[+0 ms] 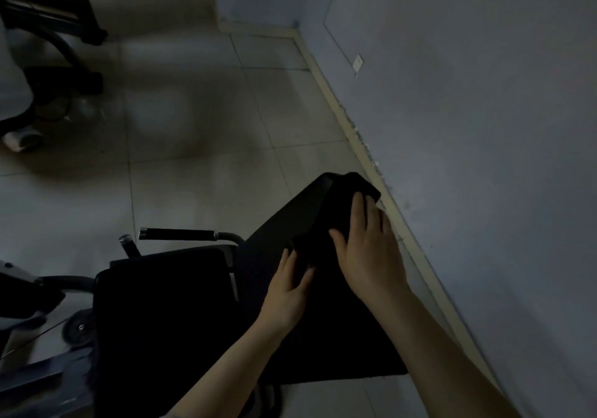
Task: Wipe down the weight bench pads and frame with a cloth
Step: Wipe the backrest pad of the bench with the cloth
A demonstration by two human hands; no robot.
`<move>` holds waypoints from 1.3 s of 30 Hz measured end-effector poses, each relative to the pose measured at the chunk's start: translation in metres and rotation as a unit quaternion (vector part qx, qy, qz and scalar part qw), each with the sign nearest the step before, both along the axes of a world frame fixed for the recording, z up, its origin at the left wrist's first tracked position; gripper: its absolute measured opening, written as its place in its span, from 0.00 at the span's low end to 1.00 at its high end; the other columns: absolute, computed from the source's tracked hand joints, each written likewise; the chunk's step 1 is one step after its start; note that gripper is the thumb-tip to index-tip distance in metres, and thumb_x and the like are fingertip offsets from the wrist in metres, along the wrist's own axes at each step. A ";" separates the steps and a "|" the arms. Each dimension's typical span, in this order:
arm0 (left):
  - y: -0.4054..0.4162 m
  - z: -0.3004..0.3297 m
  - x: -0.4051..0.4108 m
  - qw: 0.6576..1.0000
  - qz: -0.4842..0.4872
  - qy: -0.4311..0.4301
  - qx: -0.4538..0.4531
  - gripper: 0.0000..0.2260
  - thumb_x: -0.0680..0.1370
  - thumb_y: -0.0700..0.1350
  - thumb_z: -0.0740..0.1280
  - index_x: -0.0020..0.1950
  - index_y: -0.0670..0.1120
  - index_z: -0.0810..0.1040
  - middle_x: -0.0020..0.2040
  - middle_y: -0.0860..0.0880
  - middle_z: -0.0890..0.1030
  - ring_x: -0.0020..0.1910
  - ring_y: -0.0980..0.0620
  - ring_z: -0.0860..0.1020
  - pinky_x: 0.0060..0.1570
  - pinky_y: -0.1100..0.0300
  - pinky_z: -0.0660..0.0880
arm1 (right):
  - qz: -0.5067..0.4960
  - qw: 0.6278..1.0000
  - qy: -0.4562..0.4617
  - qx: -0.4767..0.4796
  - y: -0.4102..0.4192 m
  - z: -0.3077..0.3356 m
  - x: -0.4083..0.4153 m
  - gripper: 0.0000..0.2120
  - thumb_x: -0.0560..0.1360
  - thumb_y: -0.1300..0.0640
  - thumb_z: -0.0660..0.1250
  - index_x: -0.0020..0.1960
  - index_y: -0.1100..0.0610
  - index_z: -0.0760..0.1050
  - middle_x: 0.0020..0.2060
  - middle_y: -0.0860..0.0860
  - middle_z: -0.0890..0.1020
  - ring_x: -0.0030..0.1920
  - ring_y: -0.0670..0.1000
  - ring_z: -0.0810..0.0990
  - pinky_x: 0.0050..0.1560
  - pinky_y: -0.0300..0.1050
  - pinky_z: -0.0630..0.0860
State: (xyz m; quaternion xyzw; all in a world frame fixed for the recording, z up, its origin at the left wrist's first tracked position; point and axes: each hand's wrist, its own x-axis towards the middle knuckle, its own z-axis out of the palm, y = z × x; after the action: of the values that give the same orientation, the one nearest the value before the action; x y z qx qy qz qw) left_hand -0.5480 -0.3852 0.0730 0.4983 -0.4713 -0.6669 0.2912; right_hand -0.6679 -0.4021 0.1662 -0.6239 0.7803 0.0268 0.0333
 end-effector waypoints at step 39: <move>-0.018 -0.247 0.219 0.835 -0.230 -0.498 0.039 0.64 0.54 0.76 0.67 0.68 0.56 0.22 0.68 0.49 0.19 0.67 0.45 0.20 0.62 0.30 0.30 | 0.370 0.718 0.366 0.462 -0.138 -0.281 0.162 0.19 0.80 0.56 0.50 0.70 0.58 0.67 0.65 0.54 0.73 0.64 0.55 0.72 0.60 0.48 0.67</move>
State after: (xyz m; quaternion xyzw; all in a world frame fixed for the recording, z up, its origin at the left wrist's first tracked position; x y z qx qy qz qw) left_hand -0.3288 -0.4031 -0.1739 0.6508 -0.6276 -0.3945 -0.1642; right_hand -0.5060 -0.5402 -0.1146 -0.7116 0.3293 0.6204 0.0163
